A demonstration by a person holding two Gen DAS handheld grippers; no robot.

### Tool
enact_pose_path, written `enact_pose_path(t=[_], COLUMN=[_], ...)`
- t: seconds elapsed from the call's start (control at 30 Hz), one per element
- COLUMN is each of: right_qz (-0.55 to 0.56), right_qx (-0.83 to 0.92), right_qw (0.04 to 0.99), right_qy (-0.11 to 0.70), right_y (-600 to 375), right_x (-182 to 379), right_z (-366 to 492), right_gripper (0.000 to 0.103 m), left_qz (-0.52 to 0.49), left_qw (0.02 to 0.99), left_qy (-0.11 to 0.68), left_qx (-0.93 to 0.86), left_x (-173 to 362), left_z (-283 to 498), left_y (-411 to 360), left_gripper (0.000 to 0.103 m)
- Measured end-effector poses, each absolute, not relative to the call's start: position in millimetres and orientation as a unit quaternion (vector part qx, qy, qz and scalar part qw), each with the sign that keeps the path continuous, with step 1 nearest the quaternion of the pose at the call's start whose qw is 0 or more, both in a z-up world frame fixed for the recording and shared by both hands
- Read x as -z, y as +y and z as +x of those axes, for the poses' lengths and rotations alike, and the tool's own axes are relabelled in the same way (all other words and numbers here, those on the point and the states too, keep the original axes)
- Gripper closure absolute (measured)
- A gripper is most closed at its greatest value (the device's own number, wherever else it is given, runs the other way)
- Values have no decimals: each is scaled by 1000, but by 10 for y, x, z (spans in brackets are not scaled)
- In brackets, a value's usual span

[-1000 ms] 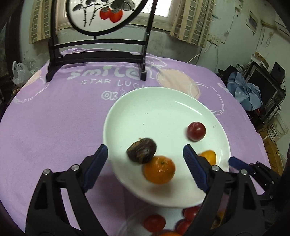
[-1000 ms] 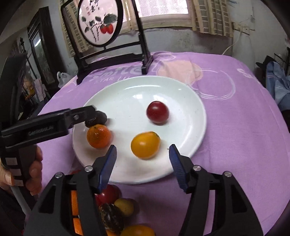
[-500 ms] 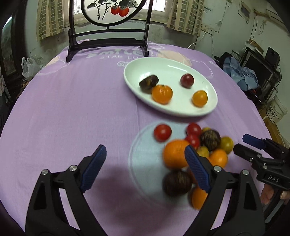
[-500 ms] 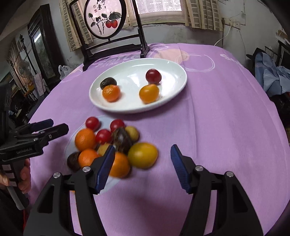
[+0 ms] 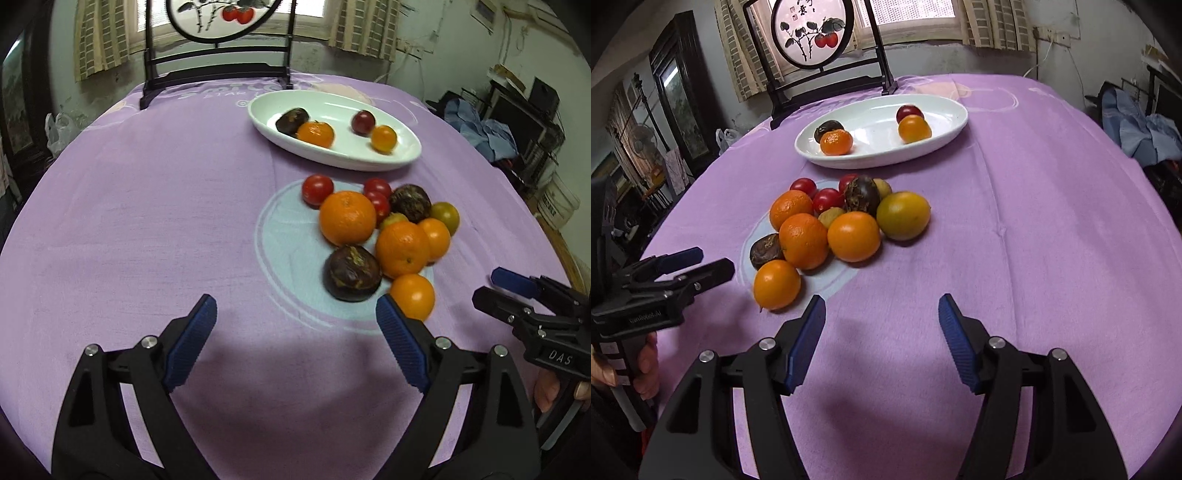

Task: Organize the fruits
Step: 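Grasp a passion fruit with the left tool while the right tool grasps an orange tomato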

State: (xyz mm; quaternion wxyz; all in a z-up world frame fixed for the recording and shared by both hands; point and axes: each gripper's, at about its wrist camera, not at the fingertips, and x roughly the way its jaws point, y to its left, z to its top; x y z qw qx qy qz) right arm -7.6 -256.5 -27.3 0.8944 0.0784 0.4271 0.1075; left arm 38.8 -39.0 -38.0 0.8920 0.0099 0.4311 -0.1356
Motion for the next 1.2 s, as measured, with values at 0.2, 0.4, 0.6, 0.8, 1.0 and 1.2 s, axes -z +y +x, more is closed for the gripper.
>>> enact_pose_path(t=[0.2,0.4,0.6,0.8,1.0,1.2], right_qz=[97,102,98,52,-6,-42], right_qx=[-122,-133,-134,-130,-159,-173], right_qw=[891,887,886,886,878,871], right_qy=[426,431,433,441,451,457], right_y=[-2595,-2579,-2561,-2414,-2081,-1768], right_x=[287,306,313,316,318,352], right_z=[-81,-86,-95,-134,-128,18], right_gripper=[39,39,39,39,39,39], left_qz=[48,59,81,38,89,84], left_qw=[874,862,861,858,869,878], left_qy=[451,463,449,453,442,439], left_qx=[175,200,226,240,203,171], left_x=[511,578,540,539,523,486], left_z=[477,654,666,711,606,588], left_y=[-555,-639,-753,-651,-735,-451], left_gripper=[15,22,61,61,61,61])
